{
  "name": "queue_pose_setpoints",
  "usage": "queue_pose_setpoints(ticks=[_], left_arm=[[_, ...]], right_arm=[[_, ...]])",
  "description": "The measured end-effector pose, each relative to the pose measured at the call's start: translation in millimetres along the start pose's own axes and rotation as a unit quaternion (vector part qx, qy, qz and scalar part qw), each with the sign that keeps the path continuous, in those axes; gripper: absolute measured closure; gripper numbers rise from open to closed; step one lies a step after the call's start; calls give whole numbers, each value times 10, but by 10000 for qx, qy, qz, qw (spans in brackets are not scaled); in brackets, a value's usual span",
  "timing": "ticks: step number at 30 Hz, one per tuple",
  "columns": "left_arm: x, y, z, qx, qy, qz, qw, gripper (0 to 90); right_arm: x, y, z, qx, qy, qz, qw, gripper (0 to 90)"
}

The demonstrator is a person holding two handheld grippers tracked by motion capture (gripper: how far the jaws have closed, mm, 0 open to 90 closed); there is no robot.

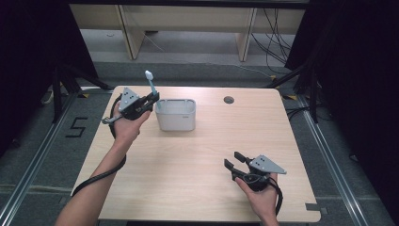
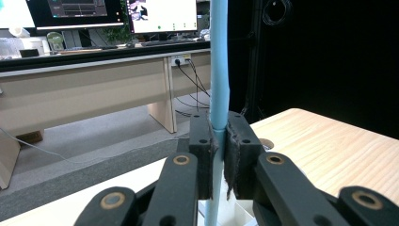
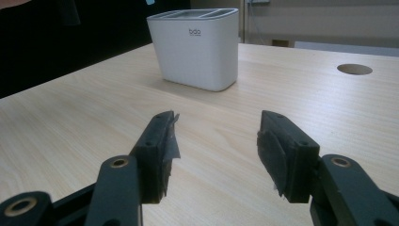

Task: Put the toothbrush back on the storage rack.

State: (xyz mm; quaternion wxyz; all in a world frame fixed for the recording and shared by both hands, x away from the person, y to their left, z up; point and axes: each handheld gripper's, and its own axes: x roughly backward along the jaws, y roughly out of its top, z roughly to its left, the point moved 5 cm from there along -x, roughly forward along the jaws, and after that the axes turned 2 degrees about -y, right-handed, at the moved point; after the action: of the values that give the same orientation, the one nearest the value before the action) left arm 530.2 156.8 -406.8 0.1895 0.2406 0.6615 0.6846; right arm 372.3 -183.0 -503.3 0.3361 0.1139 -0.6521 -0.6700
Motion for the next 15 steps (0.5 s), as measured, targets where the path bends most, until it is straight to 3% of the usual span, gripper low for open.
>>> queue_pose_setpoints(ticks=[15], left_arm=[[-56, -118, 39, 25, 62, 185, 9998, 823]], right_arm=[[-3, -15, -13, 101, -42, 29, 9999, 474]])
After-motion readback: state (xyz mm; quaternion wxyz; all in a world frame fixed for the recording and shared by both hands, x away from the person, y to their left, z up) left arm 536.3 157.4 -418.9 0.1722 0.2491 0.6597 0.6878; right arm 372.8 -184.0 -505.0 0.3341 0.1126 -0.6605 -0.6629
